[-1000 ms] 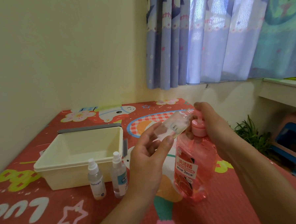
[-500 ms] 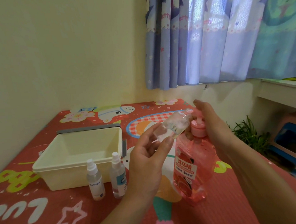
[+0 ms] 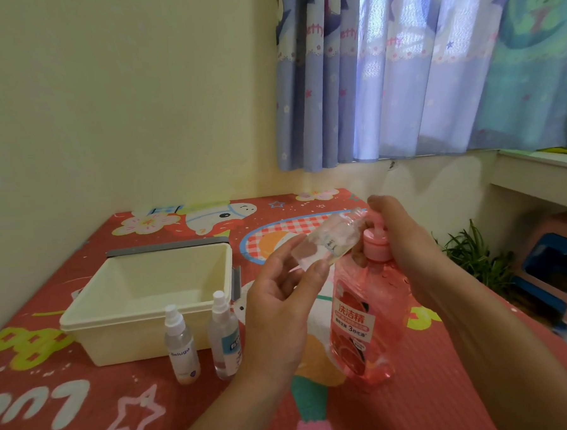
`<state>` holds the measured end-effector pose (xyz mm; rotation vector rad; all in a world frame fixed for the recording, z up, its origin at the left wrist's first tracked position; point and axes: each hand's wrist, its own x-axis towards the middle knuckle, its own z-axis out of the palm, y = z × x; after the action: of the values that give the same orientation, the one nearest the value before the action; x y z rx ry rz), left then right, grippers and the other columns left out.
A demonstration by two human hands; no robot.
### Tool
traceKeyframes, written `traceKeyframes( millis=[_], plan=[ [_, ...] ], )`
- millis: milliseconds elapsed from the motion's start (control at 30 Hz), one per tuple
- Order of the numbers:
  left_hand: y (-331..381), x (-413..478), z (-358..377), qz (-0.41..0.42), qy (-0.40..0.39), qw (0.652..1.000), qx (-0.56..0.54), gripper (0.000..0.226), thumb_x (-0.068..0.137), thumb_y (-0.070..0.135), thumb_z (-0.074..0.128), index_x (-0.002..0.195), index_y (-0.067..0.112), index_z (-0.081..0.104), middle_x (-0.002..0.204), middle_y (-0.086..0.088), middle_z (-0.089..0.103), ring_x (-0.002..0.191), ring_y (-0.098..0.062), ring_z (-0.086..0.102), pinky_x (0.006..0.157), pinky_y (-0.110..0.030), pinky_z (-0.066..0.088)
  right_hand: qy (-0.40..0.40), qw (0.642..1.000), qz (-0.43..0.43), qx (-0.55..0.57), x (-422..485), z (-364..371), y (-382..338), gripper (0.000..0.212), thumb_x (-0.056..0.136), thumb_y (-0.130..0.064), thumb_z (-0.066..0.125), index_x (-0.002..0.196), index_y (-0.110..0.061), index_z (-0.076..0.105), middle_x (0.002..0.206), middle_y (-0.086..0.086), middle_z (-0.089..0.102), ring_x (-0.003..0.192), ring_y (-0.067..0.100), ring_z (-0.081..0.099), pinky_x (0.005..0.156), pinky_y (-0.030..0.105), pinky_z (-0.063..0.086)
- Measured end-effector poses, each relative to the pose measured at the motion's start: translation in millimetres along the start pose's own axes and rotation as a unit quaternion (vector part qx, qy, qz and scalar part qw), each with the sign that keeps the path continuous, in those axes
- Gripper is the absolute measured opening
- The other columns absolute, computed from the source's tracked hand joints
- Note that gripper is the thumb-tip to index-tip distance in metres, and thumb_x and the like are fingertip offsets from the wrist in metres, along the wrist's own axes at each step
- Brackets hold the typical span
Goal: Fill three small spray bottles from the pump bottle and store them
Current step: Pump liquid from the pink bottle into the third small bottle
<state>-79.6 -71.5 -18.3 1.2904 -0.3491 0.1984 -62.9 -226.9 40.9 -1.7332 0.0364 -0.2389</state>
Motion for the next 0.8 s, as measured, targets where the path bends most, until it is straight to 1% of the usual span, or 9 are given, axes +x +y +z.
traceKeyframes(
  millis=[100,167,267,333,433,533,600,733,800],
  plan=[
    [-0.2,-0.3,-0.4,-0.006,0.0,1.0,-0.006,0.052,0.065,0.039,0.071,0.116,0.031,0.066,0.106,0.006,0.074,0.101,-0.012,0.068,0.082,-0.021,0.056,-0.001,1.0,-0.003,-0.013,0.1,0.2,-0.1,0.05,0.098,-0.041,0.032,0.076,-0.004,0.058,0.053,0.013,0.054,0.043,0.015,0.046,0.055,0.034,0.035],
    [0.5,-0.3,-0.3,-0.002,-0.002,1.0,-0.004,0.052,0.066,0.038,0.071,0.117,0.03,0.066,0.107,0.006,0.074,0.1,-0.012,0.068,0.082,-0.022,0.056,-0.001,1.0,-0.001,-0.004,-0.1,-0.8,1.9,0.053,0.098,-0.046,0.033,0.076,-0.005,0.057,0.054,0.013,0.055,0.045,0.015,0.047,0.056,0.034,0.035],
    [2.3,-0.6,0.7,0.002,-0.005,1.0,-0.004,0.05,0.068,0.036,0.069,0.117,0.029,0.065,0.105,0.007,0.074,0.097,-0.009,0.068,0.081,-0.021,0.056,-0.013,1.0,-0.003,0.009,1.2,-2.2,4.2,0.064,0.096,-0.057,0.034,0.067,-0.006,0.057,0.057,0.013,0.058,0.05,0.017,0.052,0.06,0.035,0.038],
    [2.8,-0.8,1.6,0.0,-0.004,1.0,-0.008,0.048,0.068,0.035,0.069,0.115,0.029,0.066,0.103,0.008,0.075,0.095,-0.007,0.069,0.078,-0.019,0.055,-0.013,1.0,-0.002,-0.001,1.3,-2.2,3.3,0.063,0.097,-0.054,0.032,0.067,-0.006,0.058,0.057,0.013,0.058,0.048,0.016,0.051,0.059,0.035,0.038],
    [2.1,-0.8,1.2,-0.002,0.003,1.0,-0.001,0.049,0.066,0.038,0.07,0.115,0.031,0.067,0.107,0.007,0.074,0.1,-0.01,0.068,0.083,-0.023,0.056,-0.005,1.0,-0.002,-0.005,1.5,-1.1,1.3,0.056,0.098,-0.046,0.032,0.073,-0.003,0.058,0.056,0.015,0.056,0.044,0.014,0.052,0.057,0.035,0.036],
    [2.5,-0.9,1.2,-0.002,0.004,1.0,-0.002,0.05,0.066,0.038,0.071,0.115,0.03,0.067,0.108,0.005,0.073,0.101,-0.016,0.068,0.085,-0.025,0.056,-0.007,1.0,-0.004,0.008,1.0,-1.1,2.9,0.061,0.097,-0.053,0.034,0.068,-0.005,0.058,0.057,0.015,0.057,0.047,0.017,0.051,0.058,0.035,0.038],
    [3.1,-1.3,1.1,-0.003,0.005,1.0,-0.001,0.048,0.066,0.039,0.071,0.114,0.032,0.067,0.107,0.005,0.073,0.1,-0.015,0.068,0.084,-0.023,0.056,-0.006,1.0,0.0,0.017,0.7,-1.7,3.5,0.062,0.095,-0.057,0.036,0.064,-0.008,0.058,0.057,0.015,0.058,0.049,0.019,0.052,0.059,0.034,0.039],
    [2.6,-1.3,0.4,-0.009,0.007,1.0,0.0,0.045,0.068,0.039,0.073,0.113,0.033,0.068,0.107,0.005,0.073,0.101,-0.014,0.068,0.083,-0.023,0.056,-0.004,1.0,0.002,0.0,0.2,-1.3,1.0,0.056,0.097,-0.047,0.033,0.07,-0.005,0.058,0.056,0.014,0.057,0.045,0.014,0.051,0.056,0.034,0.037],
    [2.9,-0.8,0.6,-0.011,0.006,1.0,0.002,0.043,0.071,0.038,0.076,0.113,0.033,0.067,0.107,0.005,0.073,0.102,-0.015,0.068,0.083,-0.024,0.056,-0.004,1.0,0.0,-0.002,0.7,-0.8,0.7,0.057,0.098,-0.047,0.033,0.071,-0.004,0.058,0.056,0.014,0.057,0.043,0.012,0.051,0.055,0.034,0.037]
  ],
)
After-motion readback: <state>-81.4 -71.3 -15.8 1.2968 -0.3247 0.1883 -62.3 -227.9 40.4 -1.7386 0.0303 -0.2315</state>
